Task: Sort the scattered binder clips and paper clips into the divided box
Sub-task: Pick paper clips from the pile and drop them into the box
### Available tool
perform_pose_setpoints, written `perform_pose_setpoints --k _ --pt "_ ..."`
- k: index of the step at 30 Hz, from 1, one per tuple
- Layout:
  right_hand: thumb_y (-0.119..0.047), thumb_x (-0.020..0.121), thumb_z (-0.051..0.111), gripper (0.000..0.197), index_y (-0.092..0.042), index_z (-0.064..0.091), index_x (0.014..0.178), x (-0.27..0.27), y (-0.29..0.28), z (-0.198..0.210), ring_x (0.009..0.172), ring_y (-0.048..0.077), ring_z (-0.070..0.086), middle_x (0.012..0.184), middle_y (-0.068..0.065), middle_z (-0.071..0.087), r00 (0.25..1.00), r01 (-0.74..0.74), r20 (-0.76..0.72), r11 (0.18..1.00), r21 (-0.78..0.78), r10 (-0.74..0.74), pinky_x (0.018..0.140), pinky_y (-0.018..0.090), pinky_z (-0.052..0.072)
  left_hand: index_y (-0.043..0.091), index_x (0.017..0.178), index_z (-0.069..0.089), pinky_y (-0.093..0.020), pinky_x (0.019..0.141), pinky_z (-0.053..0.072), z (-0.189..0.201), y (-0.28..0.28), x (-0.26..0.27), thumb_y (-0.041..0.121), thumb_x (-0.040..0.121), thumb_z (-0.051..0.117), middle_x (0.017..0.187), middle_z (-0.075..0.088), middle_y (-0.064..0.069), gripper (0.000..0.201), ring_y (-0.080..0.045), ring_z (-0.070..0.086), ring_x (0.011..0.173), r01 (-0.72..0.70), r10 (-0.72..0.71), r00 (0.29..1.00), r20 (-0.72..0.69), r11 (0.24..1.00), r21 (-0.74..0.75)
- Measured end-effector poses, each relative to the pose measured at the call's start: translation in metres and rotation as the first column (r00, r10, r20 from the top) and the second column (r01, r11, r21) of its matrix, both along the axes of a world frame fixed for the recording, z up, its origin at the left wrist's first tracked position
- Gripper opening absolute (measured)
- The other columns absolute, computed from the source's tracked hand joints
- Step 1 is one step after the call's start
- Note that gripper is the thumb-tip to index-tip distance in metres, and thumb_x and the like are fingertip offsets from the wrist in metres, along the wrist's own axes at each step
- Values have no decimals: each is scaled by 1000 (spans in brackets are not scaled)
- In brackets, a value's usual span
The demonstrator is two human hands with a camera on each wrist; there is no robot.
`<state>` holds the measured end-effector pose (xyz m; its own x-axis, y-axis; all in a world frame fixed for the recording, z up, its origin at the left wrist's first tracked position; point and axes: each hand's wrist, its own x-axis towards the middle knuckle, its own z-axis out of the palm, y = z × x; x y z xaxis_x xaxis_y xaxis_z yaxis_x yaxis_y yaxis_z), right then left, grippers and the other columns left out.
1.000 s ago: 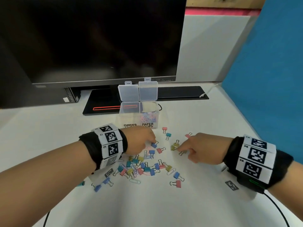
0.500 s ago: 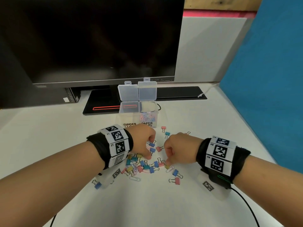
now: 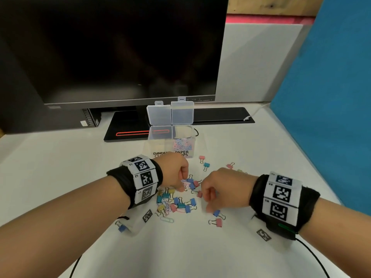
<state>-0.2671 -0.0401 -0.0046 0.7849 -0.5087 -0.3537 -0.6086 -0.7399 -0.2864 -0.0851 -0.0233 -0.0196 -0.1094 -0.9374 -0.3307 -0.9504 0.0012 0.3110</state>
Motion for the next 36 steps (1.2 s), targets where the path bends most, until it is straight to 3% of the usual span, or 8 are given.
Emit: perform_pose_setpoints --k 3,7,10,13,18,25,31,36 --pt "-26 82 67 8 -19 62 83 6 7 -5 75 13 53 79 -7 57 996 -58 -74 997 -59 53 64 23 41 13 102 68 -26 79 51 1 0 -3 22 76 78 93 68 0 29 -12 58 80 -15 15 1000 8 1000 4" --pt "-23 86 62 7 -18 62 82 7 6 -8 80 16 54 84 0 62 988 -56 -147 998 -20 53 84 30 50 12 106 67 -24 78 46 0 0 -9 22 82 71 101 67 -3 26 -16 58 87 5 -7 997 72 1000 17" --pt "-20 91 53 18 -19 48 73 5 2 -8 75 14 48 79 -4 54 987 -62 -152 998 -28 57 67 20 39 10 110 66 -27 82 46 0 2 -13 21 87 64 109 66 -4 25 -21 61 101 38 -43 987 153 999 33" --pt "-20 92 50 27 -26 39 69 1 -13 0 78 16 47 82 -4 50 998 64 -24 995 -83 -66 64 21 35 6 110 65 -27 76 43 -1 4 -16 20 91 56 97 59 -7 26 -22 54 88 76 -82 972 222 996 34" --pt "-14 90 56 6 -15 59 95 -8 -43 21 80 17 60 89 -4 56 908 381 202 924 -33 -367 67 23 50 2 110 64 -25 73 39 -6 7 -17 18 93 51 96 55 -7 27 -20 50 85 83 -87 964 251 996 27" --pt "-5 89 48 19 -17 60 79 -15 -58 24 71 16 62 77 -3 61 856 483 234 874 -51 -460 68 26 50 3 108 64 -25 70 38 -5 10 -18 12 92 50 94 54 -7 23 -20 49 82 61 -67 967 245 998 31" --pt "-6 92 42 17 -15 56 85 -5 -47 10 76 21 69 87 7 69 885 452 125 892 -3 -449 69 32 58 13 103 64 -25 78 41 19 19 2 14 94 48 92 52 0 18 -17 50 86 -19 18 996 83 1000 14" --pt "-3 92 43 26 -15 65 101 4 -34 5 65 15 59 75 -4 55 927 370 55 928 47 -372 72 28 54 15 84 56 -15 46 43 25 32 30 10 92 52 70 60 2 10 -3 57 51 -231 246 946 -210 968 93"
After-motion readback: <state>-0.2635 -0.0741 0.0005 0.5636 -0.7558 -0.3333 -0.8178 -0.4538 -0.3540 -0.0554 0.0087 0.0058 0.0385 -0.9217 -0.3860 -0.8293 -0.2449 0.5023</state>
